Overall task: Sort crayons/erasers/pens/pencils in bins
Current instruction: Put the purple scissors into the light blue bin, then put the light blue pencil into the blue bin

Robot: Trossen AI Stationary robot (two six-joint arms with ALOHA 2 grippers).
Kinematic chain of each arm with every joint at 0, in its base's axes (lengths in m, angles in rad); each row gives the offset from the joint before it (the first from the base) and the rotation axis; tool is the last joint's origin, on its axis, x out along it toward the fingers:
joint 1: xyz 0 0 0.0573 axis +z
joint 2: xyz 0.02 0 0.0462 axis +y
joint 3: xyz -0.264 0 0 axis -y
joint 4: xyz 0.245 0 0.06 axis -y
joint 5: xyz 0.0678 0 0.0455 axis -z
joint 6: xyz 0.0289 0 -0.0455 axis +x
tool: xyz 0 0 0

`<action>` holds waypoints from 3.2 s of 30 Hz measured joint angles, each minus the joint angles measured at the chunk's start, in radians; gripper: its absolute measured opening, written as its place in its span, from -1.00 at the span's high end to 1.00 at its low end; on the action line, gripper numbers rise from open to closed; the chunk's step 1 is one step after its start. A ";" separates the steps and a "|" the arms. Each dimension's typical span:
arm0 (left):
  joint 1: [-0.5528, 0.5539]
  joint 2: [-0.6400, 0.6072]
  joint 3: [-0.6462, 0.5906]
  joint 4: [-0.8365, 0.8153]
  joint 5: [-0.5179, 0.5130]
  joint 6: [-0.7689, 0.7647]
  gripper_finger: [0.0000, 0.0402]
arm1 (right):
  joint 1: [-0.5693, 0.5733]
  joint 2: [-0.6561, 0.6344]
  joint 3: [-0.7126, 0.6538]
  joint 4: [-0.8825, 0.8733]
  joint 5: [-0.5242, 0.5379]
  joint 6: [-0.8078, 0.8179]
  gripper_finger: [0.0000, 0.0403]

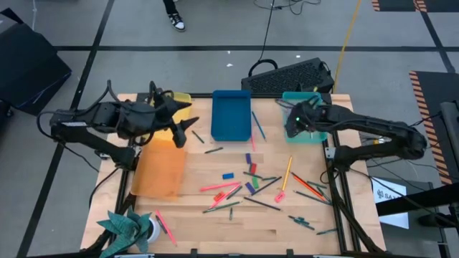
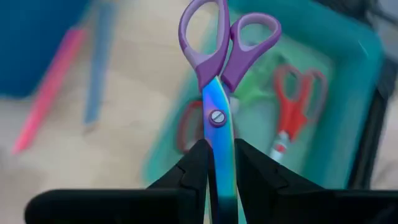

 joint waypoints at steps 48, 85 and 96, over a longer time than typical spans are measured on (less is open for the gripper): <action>-0.017 -0.001 0.000 -0.019 0.092 0.029 -0.25 | 0.042 0.640 0.259 0.284 -0.330 -0.082 0.31; -0.025 -0.001 0.000 -0.053 0.091 0.037 -0.25 | 0.005 0.793 0.242 0.350 -0.320 0.008 0.93; -0.025 -0.001 0.000 -0.070 0.091 0.037 -0.25 | 0.006 0.536 0.243 0.327 -0.226 0.079 0.93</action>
